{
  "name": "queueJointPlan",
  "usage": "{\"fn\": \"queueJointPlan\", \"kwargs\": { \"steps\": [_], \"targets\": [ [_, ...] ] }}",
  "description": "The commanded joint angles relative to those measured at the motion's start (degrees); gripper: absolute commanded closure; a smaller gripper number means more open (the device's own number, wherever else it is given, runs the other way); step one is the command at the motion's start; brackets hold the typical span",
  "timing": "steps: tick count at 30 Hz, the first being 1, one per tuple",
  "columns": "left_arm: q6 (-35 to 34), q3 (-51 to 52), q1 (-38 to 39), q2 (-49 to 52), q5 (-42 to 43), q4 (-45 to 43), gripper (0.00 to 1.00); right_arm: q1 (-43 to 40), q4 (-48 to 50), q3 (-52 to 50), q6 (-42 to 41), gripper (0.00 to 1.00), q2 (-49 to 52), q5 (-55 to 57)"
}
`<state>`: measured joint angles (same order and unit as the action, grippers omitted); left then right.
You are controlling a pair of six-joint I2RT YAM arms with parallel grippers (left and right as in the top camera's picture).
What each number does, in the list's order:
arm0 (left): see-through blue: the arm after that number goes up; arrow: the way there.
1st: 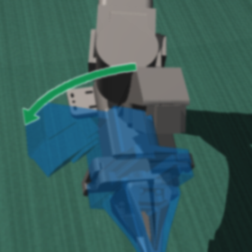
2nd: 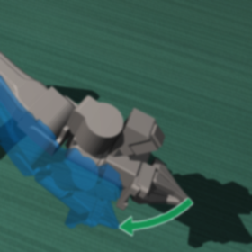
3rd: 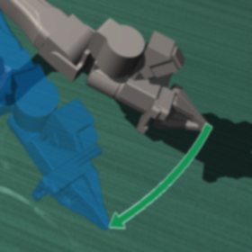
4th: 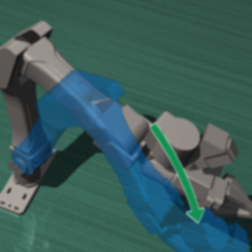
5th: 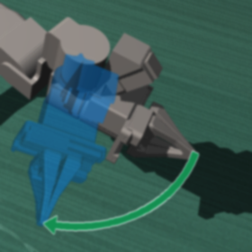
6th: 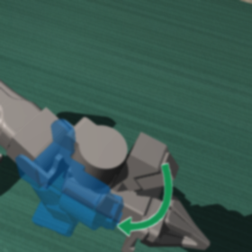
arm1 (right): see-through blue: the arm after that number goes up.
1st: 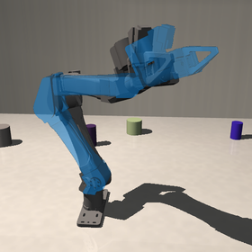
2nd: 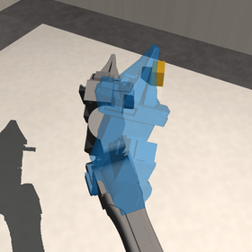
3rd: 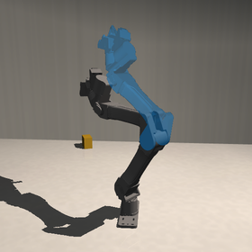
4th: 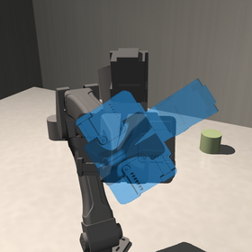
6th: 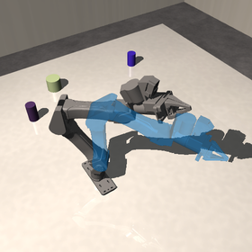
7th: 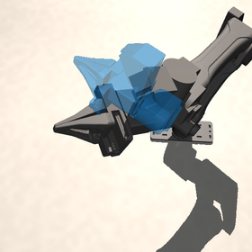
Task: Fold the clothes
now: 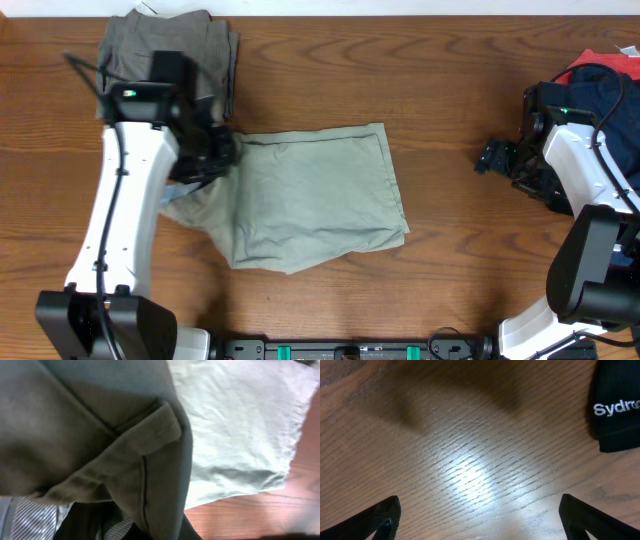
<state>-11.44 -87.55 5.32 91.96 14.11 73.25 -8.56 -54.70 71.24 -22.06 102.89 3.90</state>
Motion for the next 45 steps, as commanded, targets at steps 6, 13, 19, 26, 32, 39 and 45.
{"fn": "queueJointPlan", "kwargs": {
  "steps": [6,13,19,26,32,39,45],
  "targets": [
    [-5.88,-1.55,10.14,0.15,-0.07,-5.29,0.94,-0.15,0.04,0.59,0.02,0.01,-1.11,0.59],
    [-8.90,-1.55,15.96,2.54,-0.07,-8.39,0.94,-0.15,0.04,0.59,0.02,0.01,-1.11,0.59],
    [-9.03,-1.51,19.61,5.09,-0.68,-10.29,0.94,-0.15,0.04,0.59,0.02,0.01,-1.11,0.59],
    [-9.44,-1.53,18.01,6.38,-3.41,-10.36,0.94,-0.15,0.04,0.59,0.02,0.01,-1.11,0.59],
    [-9.42,-1.57,18.40,3.76,-0.90,-10.34,0.94,-0.15,0.04,0.59,0.02,0.01,-1.11,0.59],
    [-10.14,-7.45,18.18,0.26,-12.09,-2.71,0.94,-0.15,0.04,0.59,0.02,0.01,-1.11,0.59],
    [-10.29,-15.41,15.37,0.17,-18.95,8.46,0.94,-0.15,0.04,0.59,0.02,0.01,-1.11,0.59]
  ]
}}
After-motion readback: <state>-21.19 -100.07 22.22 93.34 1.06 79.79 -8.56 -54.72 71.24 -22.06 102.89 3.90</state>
